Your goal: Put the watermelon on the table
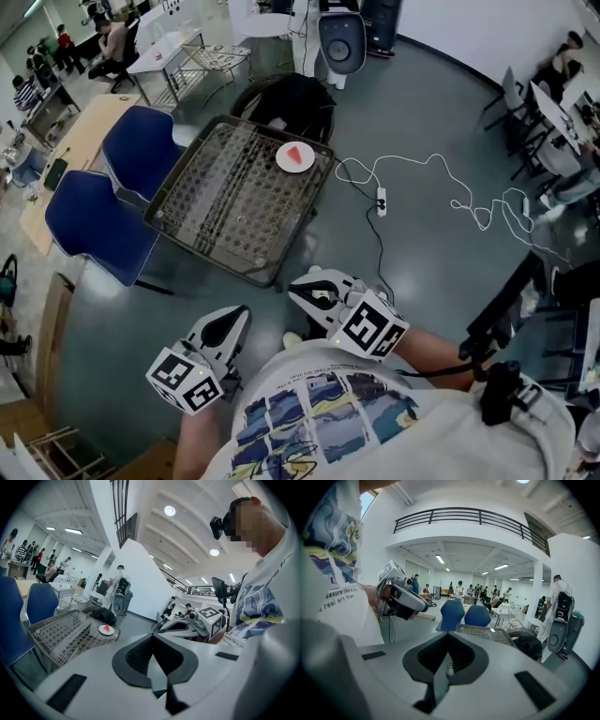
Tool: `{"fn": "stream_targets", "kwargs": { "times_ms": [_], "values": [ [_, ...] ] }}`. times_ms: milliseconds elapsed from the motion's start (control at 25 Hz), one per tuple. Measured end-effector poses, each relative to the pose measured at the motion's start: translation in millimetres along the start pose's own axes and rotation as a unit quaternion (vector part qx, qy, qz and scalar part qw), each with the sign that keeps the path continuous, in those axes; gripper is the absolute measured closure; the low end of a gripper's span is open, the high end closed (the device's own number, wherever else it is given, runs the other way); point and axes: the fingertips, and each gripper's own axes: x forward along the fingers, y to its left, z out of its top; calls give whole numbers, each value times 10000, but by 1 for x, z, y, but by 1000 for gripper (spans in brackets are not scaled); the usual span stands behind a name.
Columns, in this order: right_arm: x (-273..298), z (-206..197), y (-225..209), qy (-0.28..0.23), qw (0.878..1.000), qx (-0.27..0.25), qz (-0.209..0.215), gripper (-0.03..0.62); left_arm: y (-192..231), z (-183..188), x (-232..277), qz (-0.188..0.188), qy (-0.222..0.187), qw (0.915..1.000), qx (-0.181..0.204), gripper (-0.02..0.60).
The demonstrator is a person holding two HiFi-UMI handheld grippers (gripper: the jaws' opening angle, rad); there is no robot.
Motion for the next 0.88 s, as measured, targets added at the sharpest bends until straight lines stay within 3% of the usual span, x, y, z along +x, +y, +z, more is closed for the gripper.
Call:
{"fn": "stream_targets", "kwargs": {
  "times_ms": [880],
  "values": [
    [5,-23,-45,126,9996,156,-175,583,24,-1,55,-194,286,9993,-161,572]
  ]
}}
